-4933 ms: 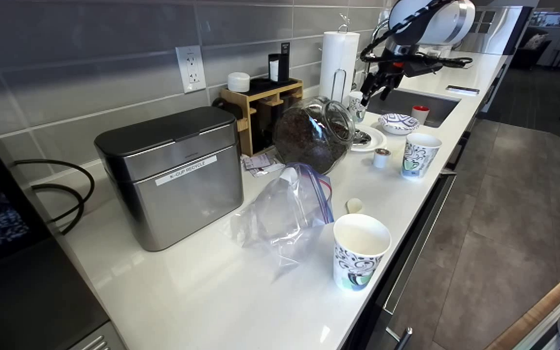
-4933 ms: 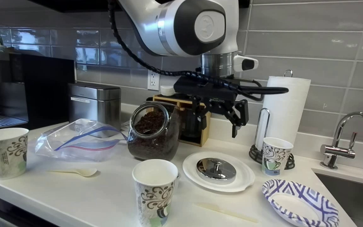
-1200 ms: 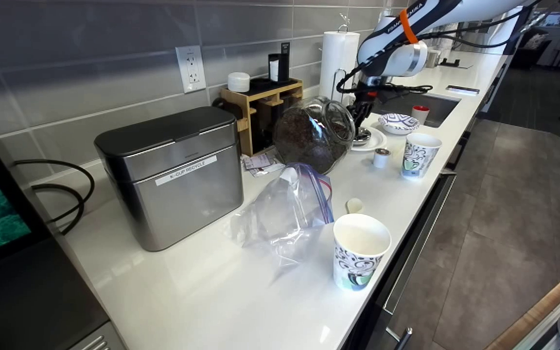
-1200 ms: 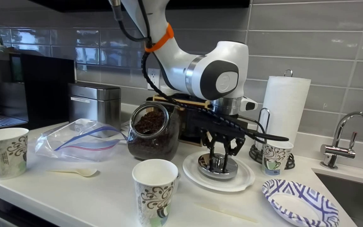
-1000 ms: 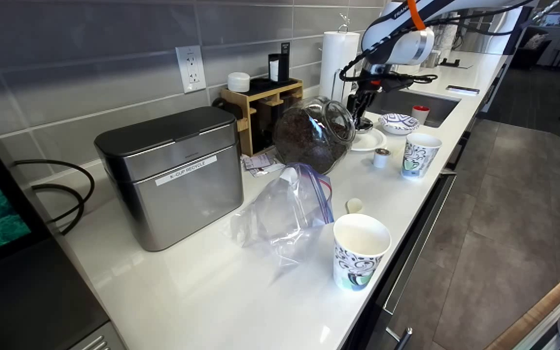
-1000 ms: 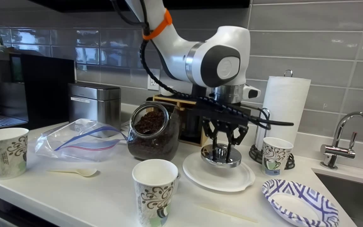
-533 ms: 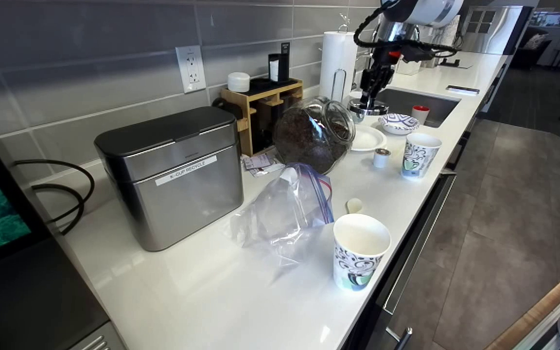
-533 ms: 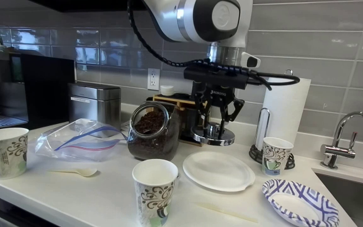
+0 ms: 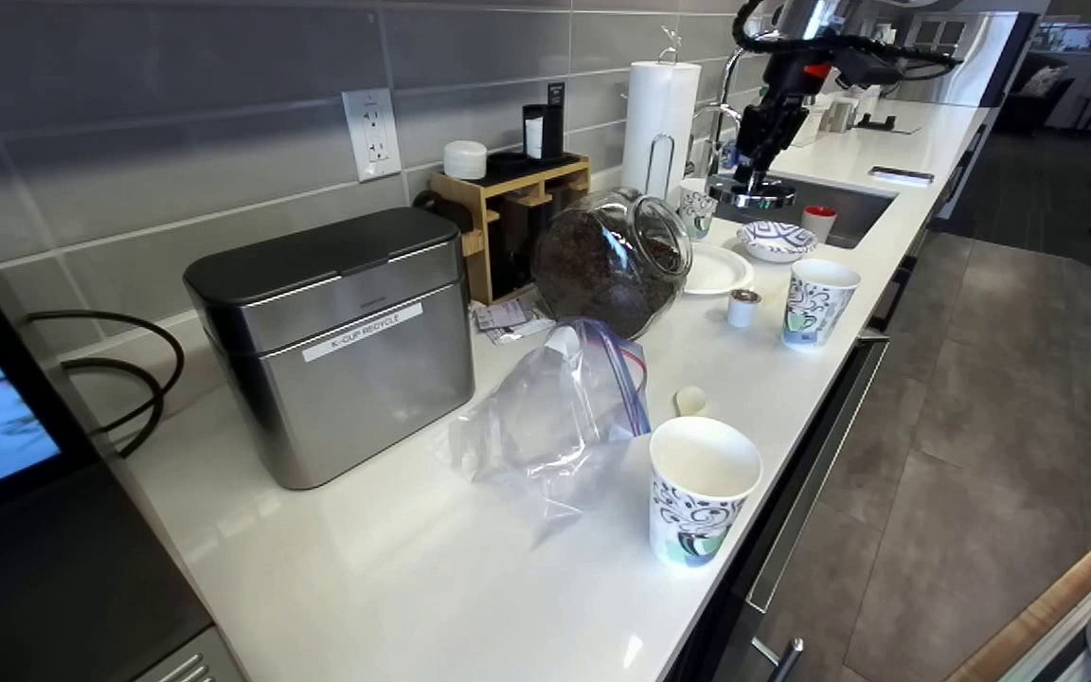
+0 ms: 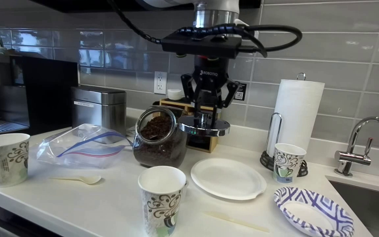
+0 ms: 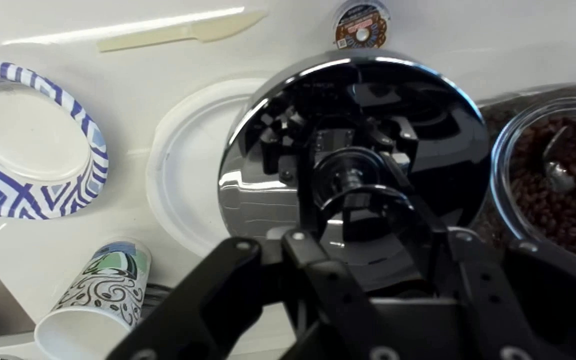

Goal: Put the lid back on the coffee jar

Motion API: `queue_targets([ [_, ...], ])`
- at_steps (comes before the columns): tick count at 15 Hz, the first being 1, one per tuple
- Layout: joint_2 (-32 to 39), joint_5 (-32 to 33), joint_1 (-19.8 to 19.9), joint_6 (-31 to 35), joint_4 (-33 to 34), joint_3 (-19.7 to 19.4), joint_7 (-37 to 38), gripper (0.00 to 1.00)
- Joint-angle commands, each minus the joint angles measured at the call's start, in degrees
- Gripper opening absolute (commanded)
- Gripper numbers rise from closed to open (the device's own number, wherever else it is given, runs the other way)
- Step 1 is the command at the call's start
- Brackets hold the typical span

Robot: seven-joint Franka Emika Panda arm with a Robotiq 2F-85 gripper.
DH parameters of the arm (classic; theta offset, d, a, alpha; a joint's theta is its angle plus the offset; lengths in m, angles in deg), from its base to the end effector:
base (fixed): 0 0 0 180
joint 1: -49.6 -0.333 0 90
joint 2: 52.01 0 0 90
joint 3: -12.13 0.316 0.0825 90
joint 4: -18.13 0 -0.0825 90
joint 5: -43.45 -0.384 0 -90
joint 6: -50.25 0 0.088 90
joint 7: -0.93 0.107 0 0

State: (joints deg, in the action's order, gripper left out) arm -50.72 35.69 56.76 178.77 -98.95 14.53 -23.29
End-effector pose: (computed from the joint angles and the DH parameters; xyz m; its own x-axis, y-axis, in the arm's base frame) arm 0.5706 -0.0437 0.4476 0.9457 0.2520 0.2052 0.2652 -0.9634 -0.0390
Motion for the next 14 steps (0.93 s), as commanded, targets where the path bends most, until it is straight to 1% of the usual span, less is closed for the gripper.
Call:
queue_targets([
  [1,-8.8,-2.9,-2.9,6.3,-10.4,-1.1,1.3,0.21],
  [3,-12.1,-4.3,-4.4,9.7,-14.2,-1.2,1.9,0.21],
  [6,-15.7,-4.1,-6.6,14.3,-18.9,-1.1,4.6,0.21],
  [9,-17.6,-4.6,-9.4,18.0,-22.5,-0.9,5.6,0.21],
  [12,-18.3,-4.2,-11.6,23.2,-25.4,-0.5,7.8,0.21],
  [13,-18.4,-5.0,-12.5,24.2,-25.9,-0.8,8.2,0.21],
  [14,-16.5,-2.6,-12.0,21.5,-23.0,-1.4,7.6,0.46],
])
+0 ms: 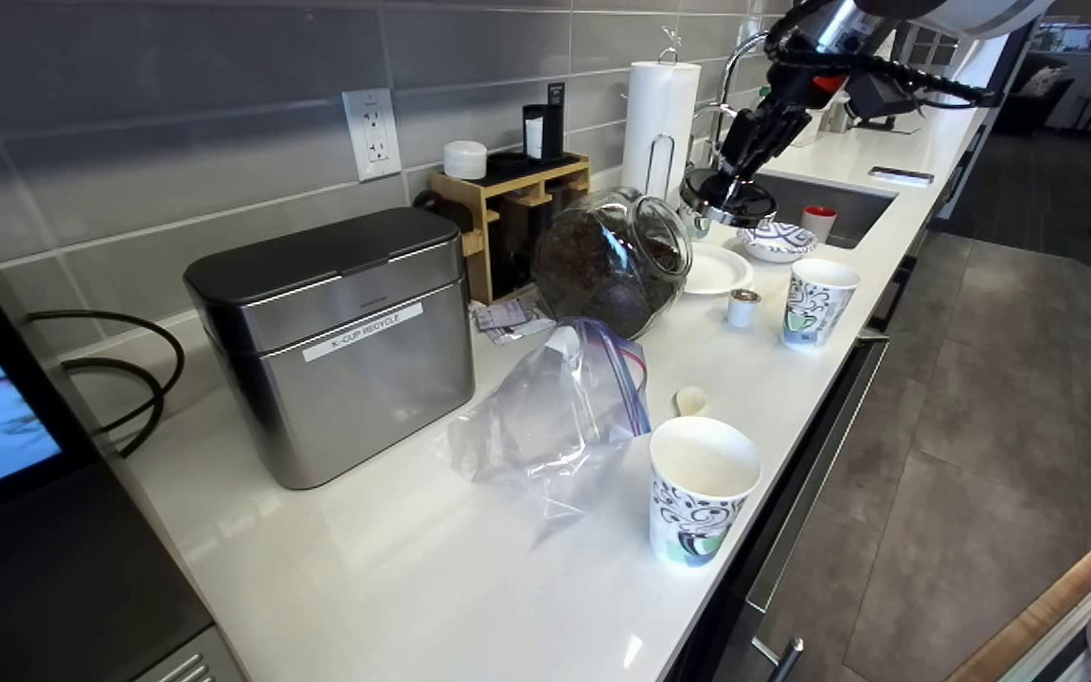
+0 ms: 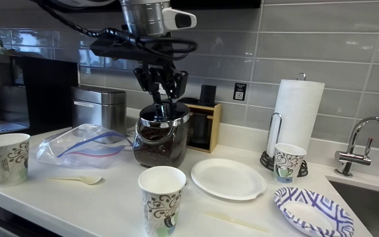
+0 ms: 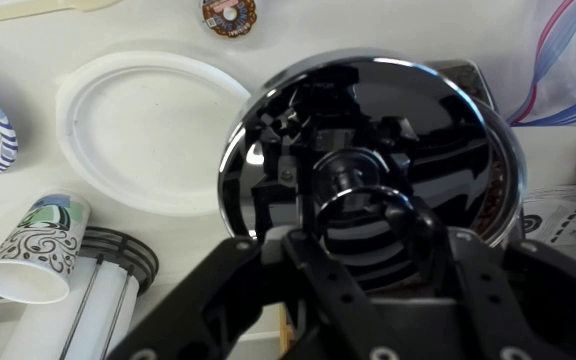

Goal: Put the lid back on the coffee jar

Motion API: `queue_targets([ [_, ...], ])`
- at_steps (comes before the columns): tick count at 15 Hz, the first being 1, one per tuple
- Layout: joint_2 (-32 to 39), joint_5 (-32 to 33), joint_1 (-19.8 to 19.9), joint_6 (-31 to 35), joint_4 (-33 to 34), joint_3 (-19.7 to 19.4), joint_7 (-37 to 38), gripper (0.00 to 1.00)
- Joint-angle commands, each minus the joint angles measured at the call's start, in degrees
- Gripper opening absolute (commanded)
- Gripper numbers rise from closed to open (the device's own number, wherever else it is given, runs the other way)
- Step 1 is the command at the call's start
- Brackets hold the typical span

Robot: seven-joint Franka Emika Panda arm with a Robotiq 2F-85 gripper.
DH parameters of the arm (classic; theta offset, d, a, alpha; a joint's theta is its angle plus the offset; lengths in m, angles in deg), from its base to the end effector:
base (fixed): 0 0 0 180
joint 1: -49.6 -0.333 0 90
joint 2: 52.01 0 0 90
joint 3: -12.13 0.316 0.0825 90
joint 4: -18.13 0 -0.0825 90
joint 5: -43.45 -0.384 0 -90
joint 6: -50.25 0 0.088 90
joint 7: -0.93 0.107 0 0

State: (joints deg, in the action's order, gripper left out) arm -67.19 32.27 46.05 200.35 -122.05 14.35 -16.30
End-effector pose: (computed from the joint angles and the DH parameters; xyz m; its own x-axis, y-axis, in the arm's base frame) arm 0.4815 0.0447 0.4469 0.8712 0.2220 0.4378 0.2563 -0.9664 -0.0201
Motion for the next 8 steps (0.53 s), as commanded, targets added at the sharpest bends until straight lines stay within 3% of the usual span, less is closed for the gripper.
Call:
queue_targets([
  [1,-0.1,0.7,-1.8,1.0,-0.6,-1.2,1.1,0.46],
  [4,-0.4,0.6,-2.2,1.4,-1.1,-1.2,1.5,0.46],
  [5,-0.5,0.6,-2.2,1.4,-1.1,-1.2,1.5,0.21],
  [8,-1.1,-1.2,-4.4,5.7,-3.2,-1.6,-2.0,0.21],
])
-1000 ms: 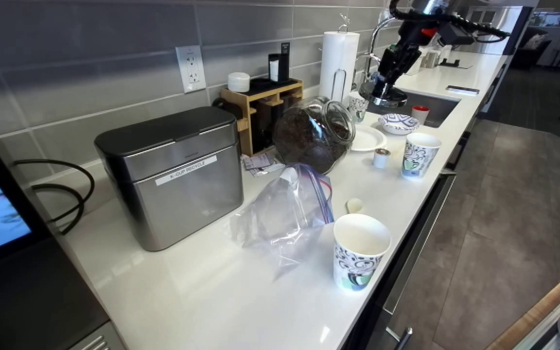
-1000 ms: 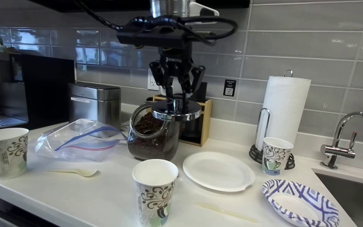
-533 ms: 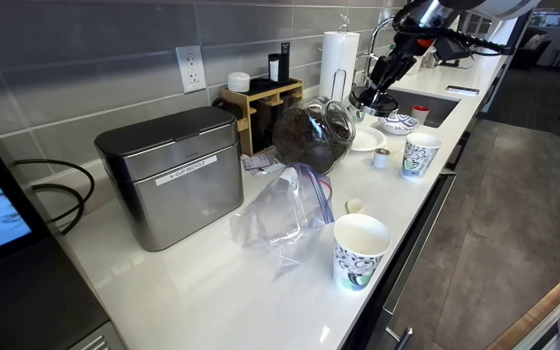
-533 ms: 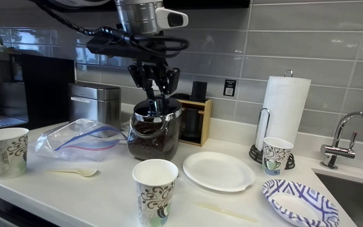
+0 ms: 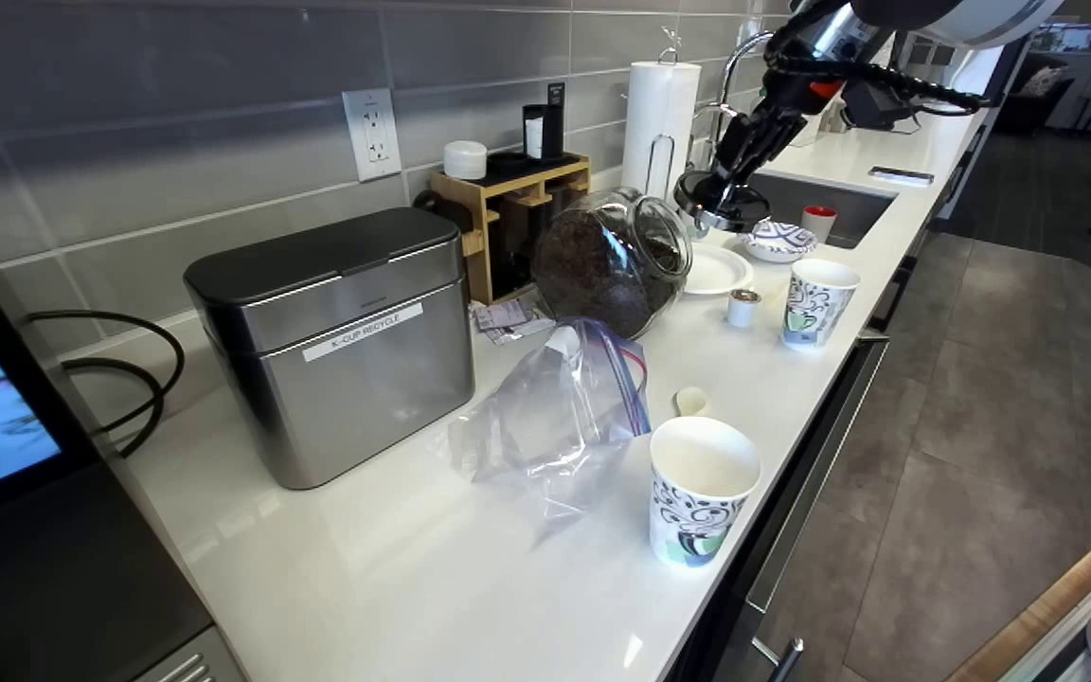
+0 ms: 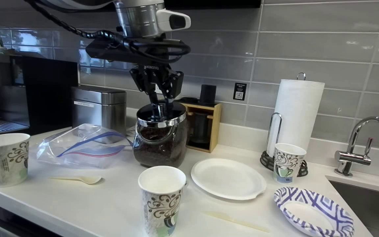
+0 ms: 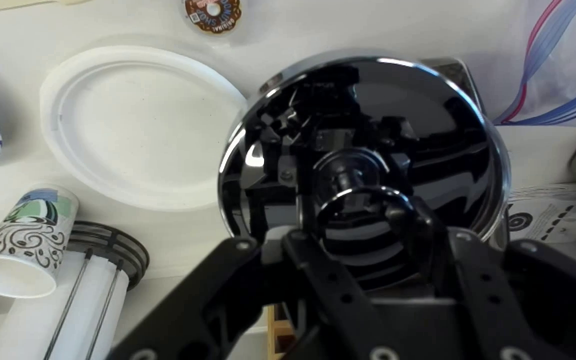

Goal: Put the lid back on the coffee jar

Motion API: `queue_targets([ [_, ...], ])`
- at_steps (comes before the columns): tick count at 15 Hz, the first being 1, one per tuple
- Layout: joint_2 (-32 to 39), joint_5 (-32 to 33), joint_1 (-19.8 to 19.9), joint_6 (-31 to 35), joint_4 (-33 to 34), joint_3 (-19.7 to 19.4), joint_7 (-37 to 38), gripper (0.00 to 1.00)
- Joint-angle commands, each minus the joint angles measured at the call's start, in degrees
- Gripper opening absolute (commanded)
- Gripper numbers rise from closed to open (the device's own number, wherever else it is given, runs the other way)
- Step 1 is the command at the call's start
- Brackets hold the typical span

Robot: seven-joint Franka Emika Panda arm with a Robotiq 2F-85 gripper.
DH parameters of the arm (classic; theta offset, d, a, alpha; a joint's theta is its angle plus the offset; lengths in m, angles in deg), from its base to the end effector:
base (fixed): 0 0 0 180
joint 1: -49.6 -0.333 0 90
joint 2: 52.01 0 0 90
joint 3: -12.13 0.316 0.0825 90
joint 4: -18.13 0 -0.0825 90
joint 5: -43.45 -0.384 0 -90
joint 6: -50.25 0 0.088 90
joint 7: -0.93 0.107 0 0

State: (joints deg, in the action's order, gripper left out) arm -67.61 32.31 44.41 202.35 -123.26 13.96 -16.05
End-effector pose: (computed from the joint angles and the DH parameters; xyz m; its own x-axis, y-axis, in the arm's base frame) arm 0.4772 0.0538 0.4445 0.8592 0.2329 0.4556 0.2694 -0.9629 -0.0159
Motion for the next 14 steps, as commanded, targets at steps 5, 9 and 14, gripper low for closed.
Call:
queue_targets([
  [5,-2.1,-4.0,-7.1,11.9,-5.9,-3.0,-5.1,0.21],
  [9,-3.7,-13.8,-12.8,13.8,-8.6,-6.6,-13.5,0.21],
  [14,-4.0,-15.7,-14.5,21.3,-11.8,-7.3,-16.3,0.21],
])
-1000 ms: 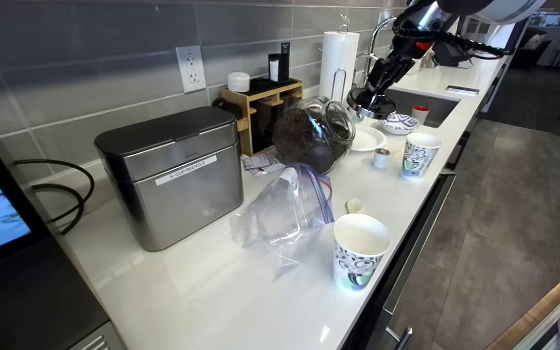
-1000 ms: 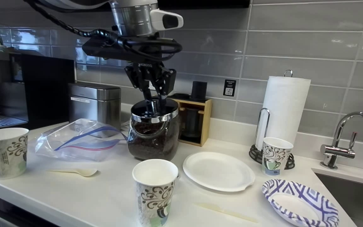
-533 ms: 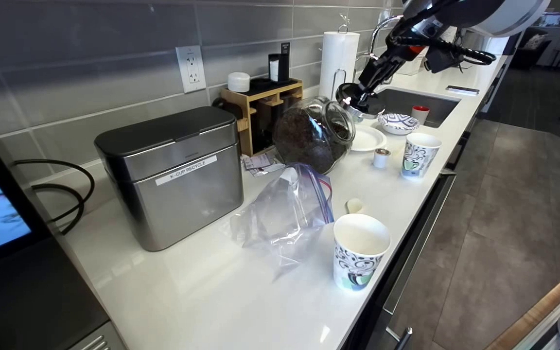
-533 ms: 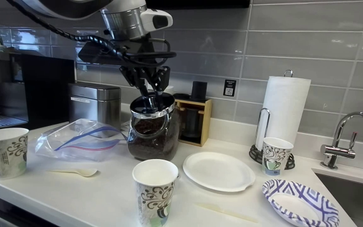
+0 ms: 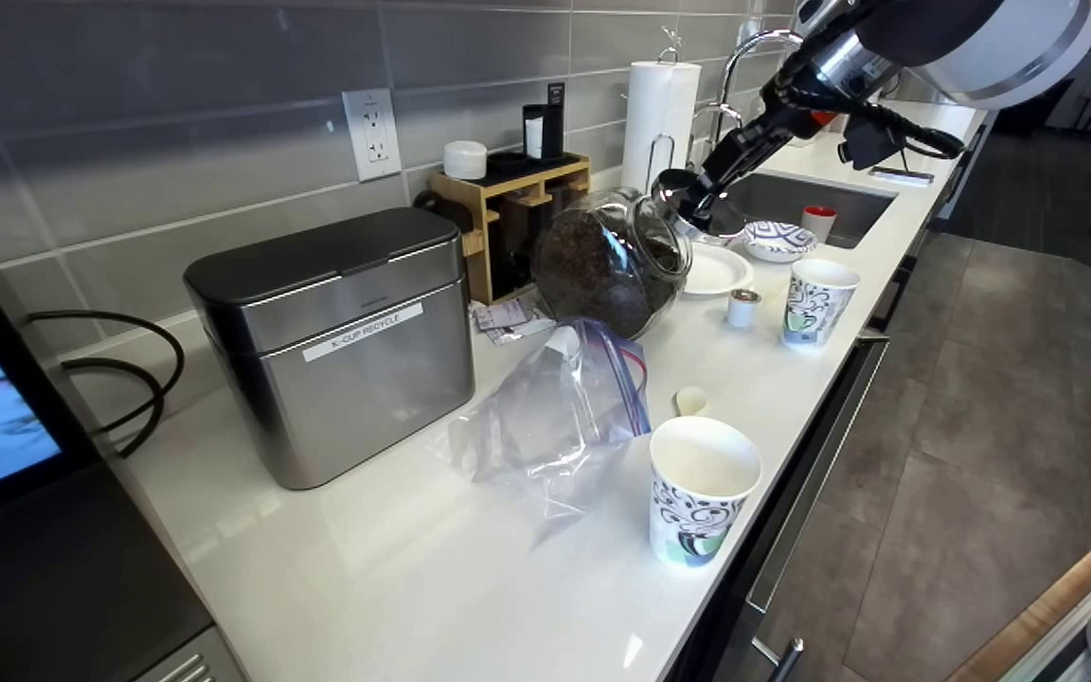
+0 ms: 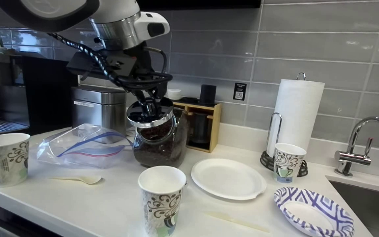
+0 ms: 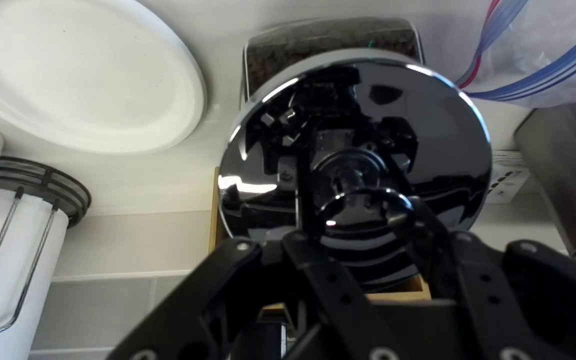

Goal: Put the lid back on the coffee jar

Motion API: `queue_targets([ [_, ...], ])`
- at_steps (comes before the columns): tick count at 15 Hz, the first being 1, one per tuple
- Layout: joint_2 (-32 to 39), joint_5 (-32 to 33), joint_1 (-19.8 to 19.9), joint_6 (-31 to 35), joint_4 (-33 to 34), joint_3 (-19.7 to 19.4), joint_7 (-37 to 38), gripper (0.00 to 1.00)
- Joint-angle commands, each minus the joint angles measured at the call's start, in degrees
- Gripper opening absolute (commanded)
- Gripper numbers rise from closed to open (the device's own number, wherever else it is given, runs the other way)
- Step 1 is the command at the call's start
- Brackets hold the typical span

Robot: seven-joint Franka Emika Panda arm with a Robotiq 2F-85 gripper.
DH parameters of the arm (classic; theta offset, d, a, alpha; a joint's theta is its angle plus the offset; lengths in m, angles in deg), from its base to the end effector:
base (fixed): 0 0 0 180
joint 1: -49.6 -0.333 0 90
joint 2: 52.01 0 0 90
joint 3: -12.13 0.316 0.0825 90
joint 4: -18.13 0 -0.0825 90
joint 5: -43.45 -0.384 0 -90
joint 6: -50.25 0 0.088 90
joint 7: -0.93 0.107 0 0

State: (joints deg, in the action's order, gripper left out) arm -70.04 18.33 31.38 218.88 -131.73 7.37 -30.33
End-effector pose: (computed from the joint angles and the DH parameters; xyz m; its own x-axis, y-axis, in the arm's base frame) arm 0.4466 0.0779 0.4256 0.7338 0.2799 0.6191 0.3717 -0.9281 -0.0210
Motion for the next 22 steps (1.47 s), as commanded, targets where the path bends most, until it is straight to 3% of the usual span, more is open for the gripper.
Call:
queue_targets([
  [1,-1.3,-1.3,-1.4,6.3,-3.9,-0.6,-2.0,0.21],
  [2,-1.1,-1.0,-1.4,7.6,-4.3,-0.6,-2.0,0.21],
  [3,-0.1,-0.1,-0.4,4.9,-2.2,-0.1,-0.6,0.46],
  [7,-0.1,-0.1,-0.4,6.2,-3.1,-0.1,-0.8,0.46],
  [8,-0.1,-0.1,-0.4,6.2,-3.1,-0.1,-0.8,0.21],
  [16,2.6,-1.2,-5.3,15.5,-4.7,-1.6,-3.8,0.21],
  [22,3.8,-1.0,-11.0,16.4,-4.3,-5.7,-4.2,0.21],
])
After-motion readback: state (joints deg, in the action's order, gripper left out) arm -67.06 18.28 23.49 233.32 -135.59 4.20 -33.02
